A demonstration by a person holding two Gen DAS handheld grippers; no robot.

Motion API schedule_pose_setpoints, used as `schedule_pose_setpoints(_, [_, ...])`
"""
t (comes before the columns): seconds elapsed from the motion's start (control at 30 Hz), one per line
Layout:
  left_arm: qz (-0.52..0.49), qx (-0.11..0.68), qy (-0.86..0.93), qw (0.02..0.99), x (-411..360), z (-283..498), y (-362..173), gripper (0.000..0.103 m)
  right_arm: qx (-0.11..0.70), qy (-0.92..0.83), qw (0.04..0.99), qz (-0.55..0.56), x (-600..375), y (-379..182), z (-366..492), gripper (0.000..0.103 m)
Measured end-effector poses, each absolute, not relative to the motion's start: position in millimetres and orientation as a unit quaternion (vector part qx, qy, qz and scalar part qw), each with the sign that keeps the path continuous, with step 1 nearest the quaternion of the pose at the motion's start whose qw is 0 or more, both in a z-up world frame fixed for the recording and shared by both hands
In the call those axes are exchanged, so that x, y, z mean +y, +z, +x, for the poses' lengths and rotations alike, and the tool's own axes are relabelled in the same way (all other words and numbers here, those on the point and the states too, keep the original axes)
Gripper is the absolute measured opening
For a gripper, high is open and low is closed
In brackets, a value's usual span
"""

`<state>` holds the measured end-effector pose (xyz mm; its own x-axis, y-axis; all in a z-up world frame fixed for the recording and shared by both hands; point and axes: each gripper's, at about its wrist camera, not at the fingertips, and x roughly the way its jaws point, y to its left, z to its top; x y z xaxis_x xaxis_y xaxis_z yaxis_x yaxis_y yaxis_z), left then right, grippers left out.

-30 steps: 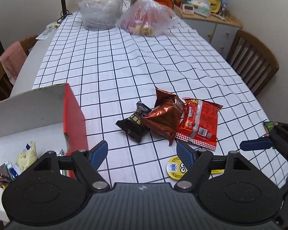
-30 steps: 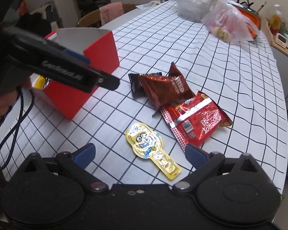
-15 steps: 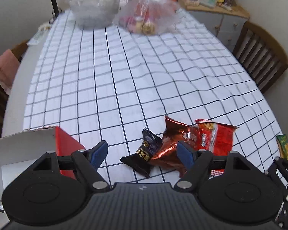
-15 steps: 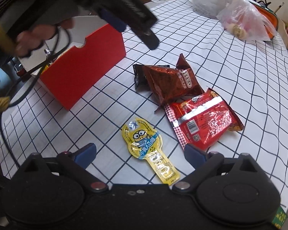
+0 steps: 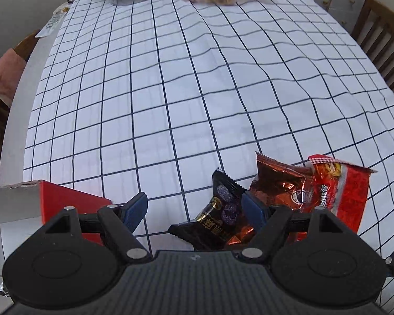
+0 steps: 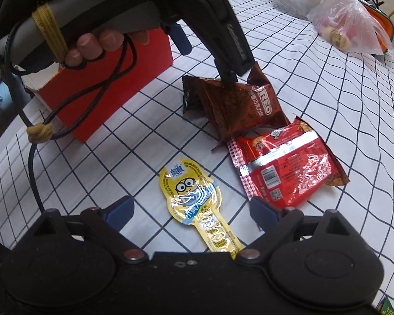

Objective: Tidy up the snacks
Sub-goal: 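Grasp the black packet with the left gripper while the right approaches the yellow cartoon packet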

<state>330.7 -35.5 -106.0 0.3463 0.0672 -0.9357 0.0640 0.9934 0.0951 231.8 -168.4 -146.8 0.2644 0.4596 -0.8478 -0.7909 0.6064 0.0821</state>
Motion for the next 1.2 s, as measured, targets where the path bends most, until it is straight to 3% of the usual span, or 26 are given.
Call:
schedule_pose_setpoints(0.6, [0.064, 0.589, -0.025, 0.805, -41, 329, -137, 0.077, 0.44, 0.407, 0.763, -0.242, -145, -169, 232, 0.07])
schedule_pose_setpoints(0.9, [0.043, 0.589, -0.038, 0.806, -39, 322, -145, 0.036, 0.433, 0.404, 0.77, -0.235, -148, -167, 229, 0.052])
schedule_pose_setpoints(1.2, [0.028, 0.579, -0.022, 0.814, -33, 296, -139, 0.031, 0.436, 0.378, 0.787, -0.219, -152, -164, 222, 0.051])
